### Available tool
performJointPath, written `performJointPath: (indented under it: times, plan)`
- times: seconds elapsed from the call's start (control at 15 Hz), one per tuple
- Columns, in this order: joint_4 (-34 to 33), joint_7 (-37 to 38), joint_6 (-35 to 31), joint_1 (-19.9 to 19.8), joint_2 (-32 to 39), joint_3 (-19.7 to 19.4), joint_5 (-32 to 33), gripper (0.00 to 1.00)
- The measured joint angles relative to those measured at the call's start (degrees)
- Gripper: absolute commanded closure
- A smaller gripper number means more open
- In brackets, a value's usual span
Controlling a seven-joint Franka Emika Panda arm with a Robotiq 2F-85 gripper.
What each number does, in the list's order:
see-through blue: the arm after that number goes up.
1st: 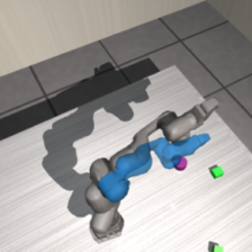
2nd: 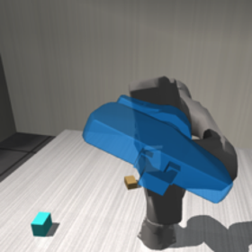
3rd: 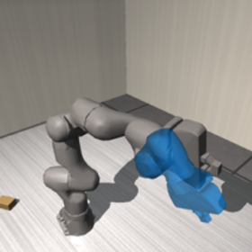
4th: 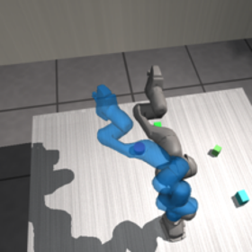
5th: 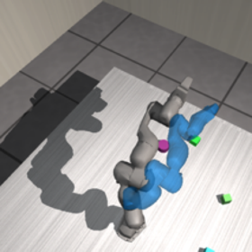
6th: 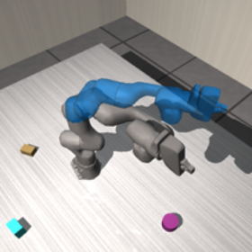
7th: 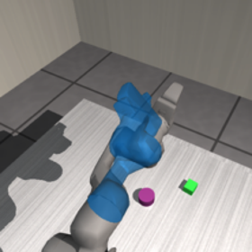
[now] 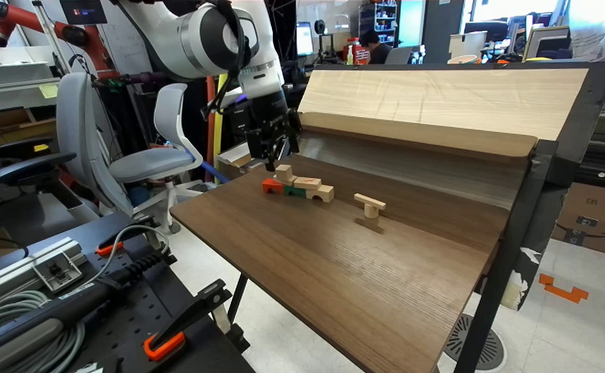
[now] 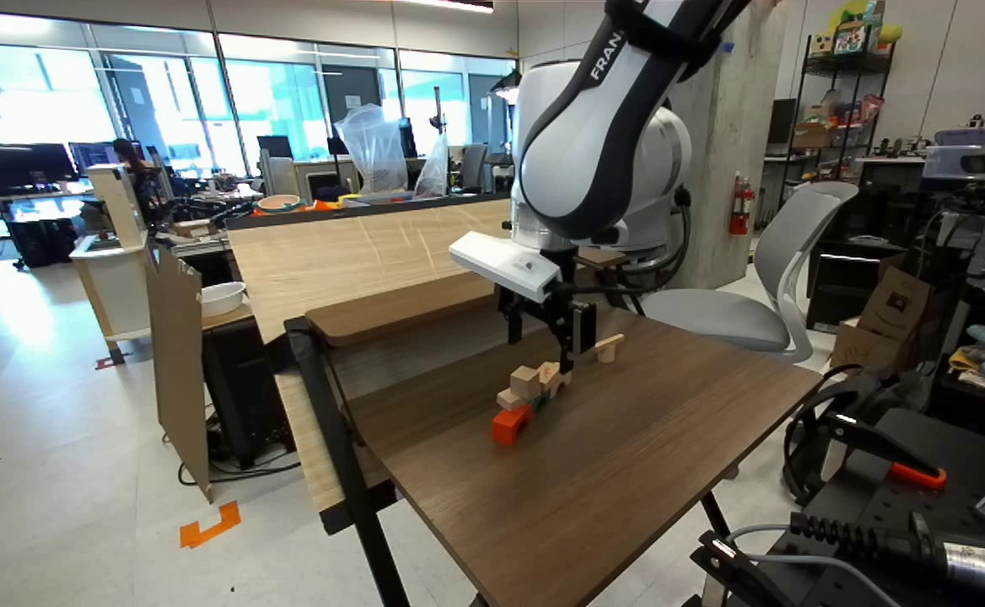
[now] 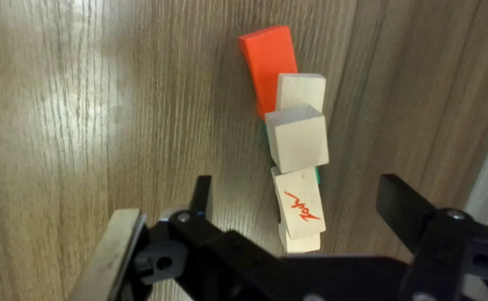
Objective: Pick up the cube and put it on the table
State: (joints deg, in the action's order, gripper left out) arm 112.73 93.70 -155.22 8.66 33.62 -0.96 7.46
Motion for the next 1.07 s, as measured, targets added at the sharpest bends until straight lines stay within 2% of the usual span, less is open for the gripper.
performJointPath:
  times: [0.67, 0.73, 0.87, 1.07]
  plan:
    - [-5.34, -3.24, 0.02, 1.29, 4.65, -0.01, -2.61, 0.00]
    - [-5.82, -3.33, 0.03, 1.36, 5.18, -0.05, -2.62, 0.25]
    - [-6.62, -3.60, 0.04, 1.51, 6.24, -0.20, -2.62, 0.34]
    - [-7.55, -3.82, 0.06, 1.73, 7.39, -0.44, -2.66, 0.60]
